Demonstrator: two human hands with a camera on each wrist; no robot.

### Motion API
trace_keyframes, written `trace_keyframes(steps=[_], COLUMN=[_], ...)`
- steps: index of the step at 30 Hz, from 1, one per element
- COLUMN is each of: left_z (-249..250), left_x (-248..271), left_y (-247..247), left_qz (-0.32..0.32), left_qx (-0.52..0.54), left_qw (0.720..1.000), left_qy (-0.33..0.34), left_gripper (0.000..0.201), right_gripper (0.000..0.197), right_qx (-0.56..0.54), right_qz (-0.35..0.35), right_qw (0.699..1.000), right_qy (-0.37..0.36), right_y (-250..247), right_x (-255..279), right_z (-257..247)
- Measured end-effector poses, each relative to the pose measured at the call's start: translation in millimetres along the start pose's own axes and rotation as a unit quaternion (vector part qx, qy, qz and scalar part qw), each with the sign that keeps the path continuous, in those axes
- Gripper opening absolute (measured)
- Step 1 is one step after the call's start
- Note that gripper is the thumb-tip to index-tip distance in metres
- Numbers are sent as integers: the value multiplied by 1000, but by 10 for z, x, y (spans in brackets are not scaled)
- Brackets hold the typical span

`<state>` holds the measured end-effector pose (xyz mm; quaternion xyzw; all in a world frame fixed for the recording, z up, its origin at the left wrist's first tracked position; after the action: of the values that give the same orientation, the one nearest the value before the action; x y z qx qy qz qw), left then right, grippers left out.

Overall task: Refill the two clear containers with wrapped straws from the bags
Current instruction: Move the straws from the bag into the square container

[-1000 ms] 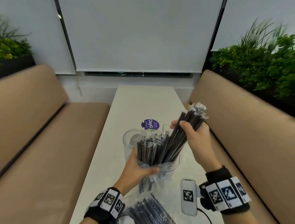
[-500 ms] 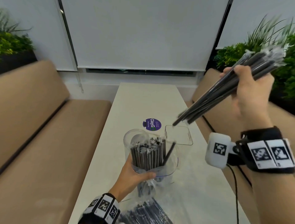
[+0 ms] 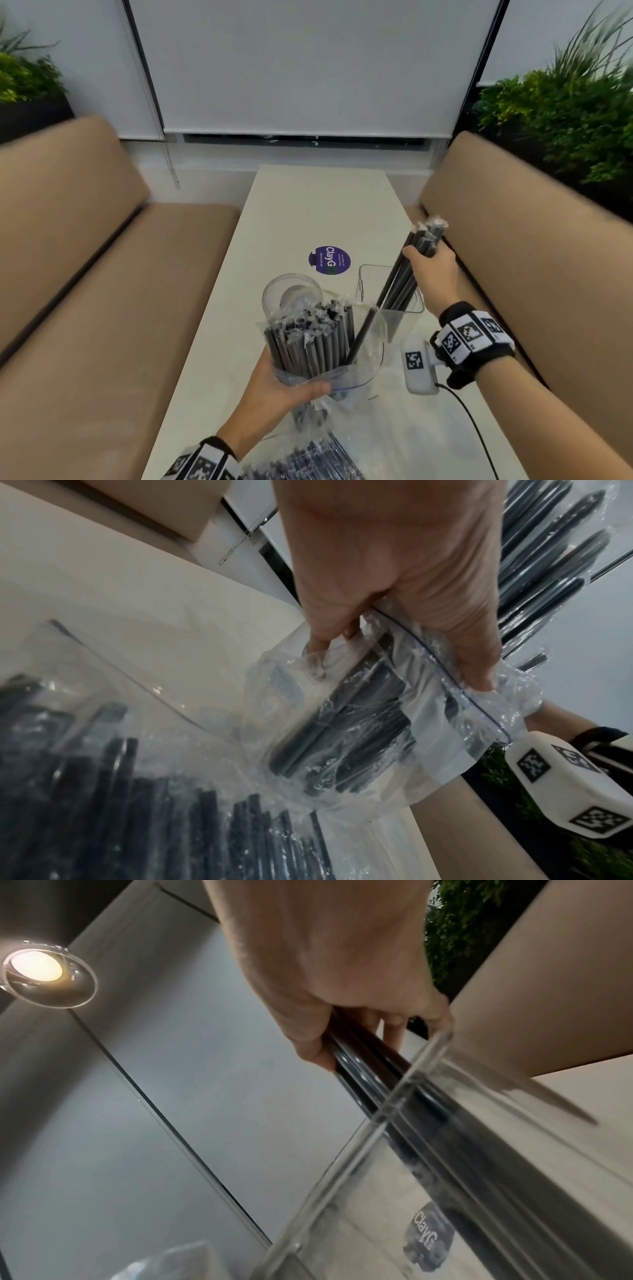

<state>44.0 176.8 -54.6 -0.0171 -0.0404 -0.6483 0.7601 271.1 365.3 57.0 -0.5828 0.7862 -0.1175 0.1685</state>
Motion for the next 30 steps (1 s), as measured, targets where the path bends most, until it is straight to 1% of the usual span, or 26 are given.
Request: trace_keyframes(steps=[3,6,7,8,9,10,11,12,13,14,15,16,17,18,19,20,21,22,23,25,26,27,30], left_z=[-8,-6,4,16,29,47,57,63,69,70,77,84,94,103,115,132,147,164,166,159,154,155,158], left_x=[9,5,5,5,6,13,16,20,21,18,17,21,25,30,38,47,68,72,84,88,88,85,81], left_y=[-17,-28,-25,-19,-13,-9,-7,-3,-1,-3,-2,-2,1,6,11,18,24,34,35,22,8,-3,-14], left_qz=[5,13,13,13,14,15,15,15,15,16,16,14,12,10,10,11,11,10,9,9,11,13,16], left_qx=[2,2,1,0,-2,-4,-5,-6,-7,-7,-7,-7,-6,-3,-1,-1,-3,-4,-6,-6,-3,1,3], left_qw=[1000,1000,1000,1000,1000,1000,1000,1000,1000,1000,1000,1000,1000,1000,1000,1000,1000,1000,1000,1000,1000,1000,1000], left_qy=[1,1,2,5,6,9,10,11,11,11,11,11,11,13,15,18,20,22,21,19,19,19,20], left_gripper=[86,87,87,87,87,87,86,87,87,87,86,86,86,84,82,80,77,73,69,63,63,64,72], right_gripper=[8,11,17,28,42,56,61,56,44,36,33,36,45,59,75,88,92,89,79,49,36,31,27], right_qx=[-1,-8,-7,2,17,36,46,28,-14,-67,-118,-153,-161,-151,-129,-105,-82,-59,-36,-4,-6,-15,-36], right_qz=[-63,-133,-154,-169,-157,-108,-43,20,53,36,-14,-84,-156,-217,-259,-285,-298,-304,-307,-305,-298,-289,-260], right_qw=[996,987,984,981,984,992,998,999,997,994,989,982,973,963,957,952,950,949,948,947,947,949,954], right_qy=[58,88,89,93,85,61,22,-23,-59,-82,-89,-80,-62,-45,-34,-39,-47,-61,-75,-105,-118,-129,-145], right_y=[79,90,59,-3,-101,-234,-374,-500,-569,-568,-523,-420,-292,-155,-19,99,203,279,327,393,399,380,282], right_x=[-59,-44,-15,18,39,57,98,202,366,532,737,940,1132,1296,1428,1519,1576,1593,1605,1576,1559,1542,1479], right_z=[176,223,183,130,69,-4,-87,-186,-282,-328,-341,-295,-221,-117,-9,94,174,212,214,196,181,154,86])
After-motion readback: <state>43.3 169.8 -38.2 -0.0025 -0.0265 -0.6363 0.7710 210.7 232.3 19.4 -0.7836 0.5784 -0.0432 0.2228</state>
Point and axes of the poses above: each hand's wrist, its own x-axis away from the middle knuckle, its own y-axis out of the palm, z = x × y, the point moved 3 cm from there along -x, towards the middle knuckle, and after that the axes turned 6 degrees about x, right-handed, at the moved point
